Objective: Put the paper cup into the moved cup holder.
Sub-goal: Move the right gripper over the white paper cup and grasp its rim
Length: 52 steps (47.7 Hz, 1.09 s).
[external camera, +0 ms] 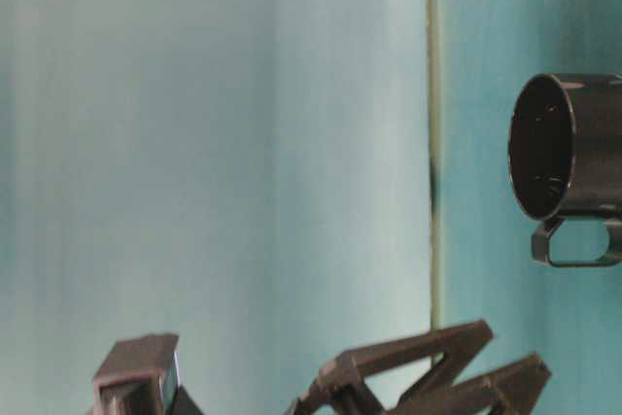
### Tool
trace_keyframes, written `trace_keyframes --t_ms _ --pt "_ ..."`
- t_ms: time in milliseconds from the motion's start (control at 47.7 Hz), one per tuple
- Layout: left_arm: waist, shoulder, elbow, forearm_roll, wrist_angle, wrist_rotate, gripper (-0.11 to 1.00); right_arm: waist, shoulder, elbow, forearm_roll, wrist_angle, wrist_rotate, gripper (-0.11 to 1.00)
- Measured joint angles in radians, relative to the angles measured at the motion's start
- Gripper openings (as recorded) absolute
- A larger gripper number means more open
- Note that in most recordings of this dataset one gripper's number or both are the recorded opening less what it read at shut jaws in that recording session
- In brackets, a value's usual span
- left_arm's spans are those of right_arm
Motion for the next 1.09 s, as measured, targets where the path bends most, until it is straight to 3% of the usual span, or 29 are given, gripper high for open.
trace_keyframes --t_ms 63,524,1090 --pt "-0.002 -0.009 0.005 0.000 0.000 -0.002 0.83 0.000 0.031 -0.021 -0.002 0.023 0.000 0.89" --pt "-0.002 -0.025 0.025 -0.002 0.000 -0.012 0.83 -0.097 0.241 -0.156 -0.011 0.227 0.002 0.85" --pt "-0.002 -0.044 0.048 -0.002 0.002 -0.037 0.83 -0.103 0.417 -0.149 -0.011 0.158 0.000 0.84"
